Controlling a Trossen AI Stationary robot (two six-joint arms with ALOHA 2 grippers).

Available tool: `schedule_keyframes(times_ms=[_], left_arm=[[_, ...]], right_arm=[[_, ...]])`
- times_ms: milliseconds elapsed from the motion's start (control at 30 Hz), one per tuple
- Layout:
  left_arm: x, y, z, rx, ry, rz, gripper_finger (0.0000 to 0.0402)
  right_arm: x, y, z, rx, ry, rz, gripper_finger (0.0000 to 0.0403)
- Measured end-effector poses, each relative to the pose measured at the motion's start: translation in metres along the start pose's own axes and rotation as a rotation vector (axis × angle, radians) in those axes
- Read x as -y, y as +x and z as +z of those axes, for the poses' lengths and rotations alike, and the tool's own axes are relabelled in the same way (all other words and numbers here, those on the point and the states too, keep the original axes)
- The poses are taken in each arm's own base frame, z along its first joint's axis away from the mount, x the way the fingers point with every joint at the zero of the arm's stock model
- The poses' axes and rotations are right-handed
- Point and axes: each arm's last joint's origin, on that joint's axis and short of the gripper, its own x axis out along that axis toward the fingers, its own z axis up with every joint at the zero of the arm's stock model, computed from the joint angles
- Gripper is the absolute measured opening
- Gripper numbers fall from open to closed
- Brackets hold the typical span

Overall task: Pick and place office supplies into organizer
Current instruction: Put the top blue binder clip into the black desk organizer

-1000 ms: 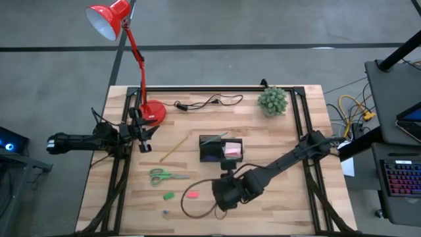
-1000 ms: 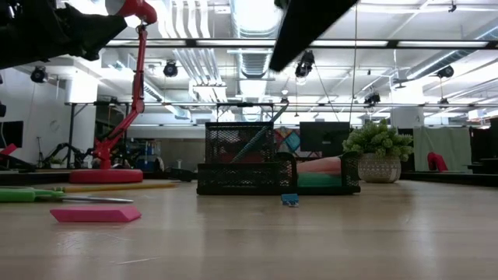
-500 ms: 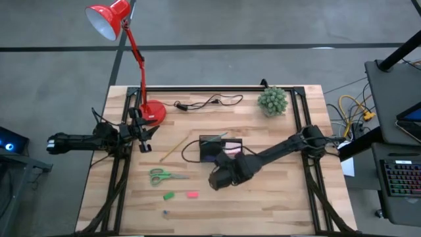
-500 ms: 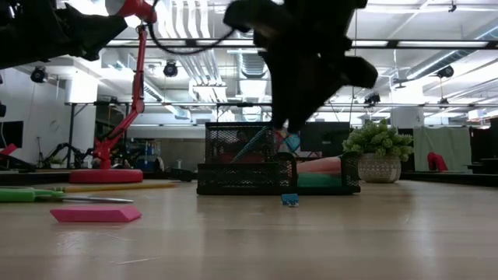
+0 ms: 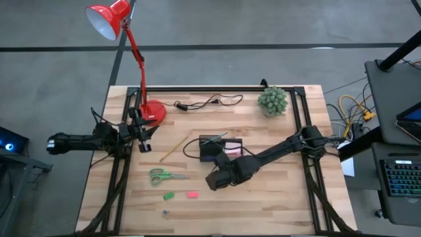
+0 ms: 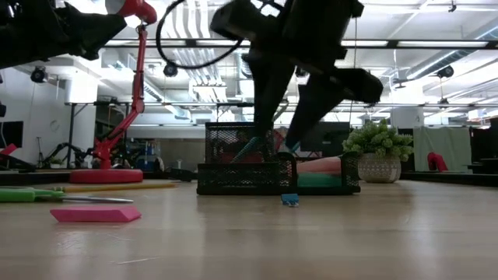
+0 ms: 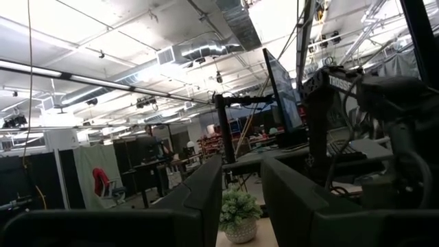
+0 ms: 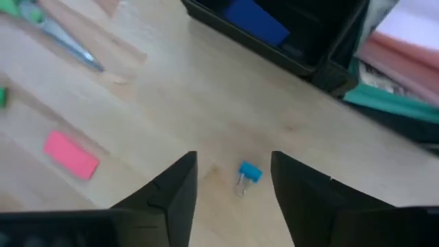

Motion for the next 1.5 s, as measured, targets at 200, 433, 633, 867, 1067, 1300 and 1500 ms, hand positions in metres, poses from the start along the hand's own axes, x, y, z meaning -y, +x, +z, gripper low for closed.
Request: schedule_keyframes(times_ms=[200,433,633,867,1067,1300,1500], left_arm=[[0.000,0.000,0.001,0.010,0.005,0.003,0.0089],[-0.001,0.000,0.002,0.015,0.004,0.005,0.0089],[-0.001,0.000,0.001,0.014,0.003,0.005,0.0089],[0.000,0.000,0.001,0.013,0.003,0.004,0.0089],[0.000,0.000,0.001,0.013,0.001,0.004,0.0089],[0.000,0.000,0.001,0.011,0.001,0.004,0.0089],[0.000,0.000,0.001,0.013,0.001,0.004,0.0089]], right_arm=[[-0.002,0.016,-0.014,0.016,0.041,-0.029,0.0174],[-0.001,0.030,-0.019,0.042,0.067,-0.072,0.0164],[0.002,0.037,-0.022,0.035,0.066,-0.106,0.0163],[0.003,0.040,-0.024,0.034,0.075,-0.123,0.0157],[0.003,0.046,-0.031,0.032,0.068,-0.124,0.0155],[0.003,0.054,-0.035,0.021,0.066,-0.141,0.0155],[0.002,0.056,-0.035,-0.007,0.055,-0.144,0.0149]])
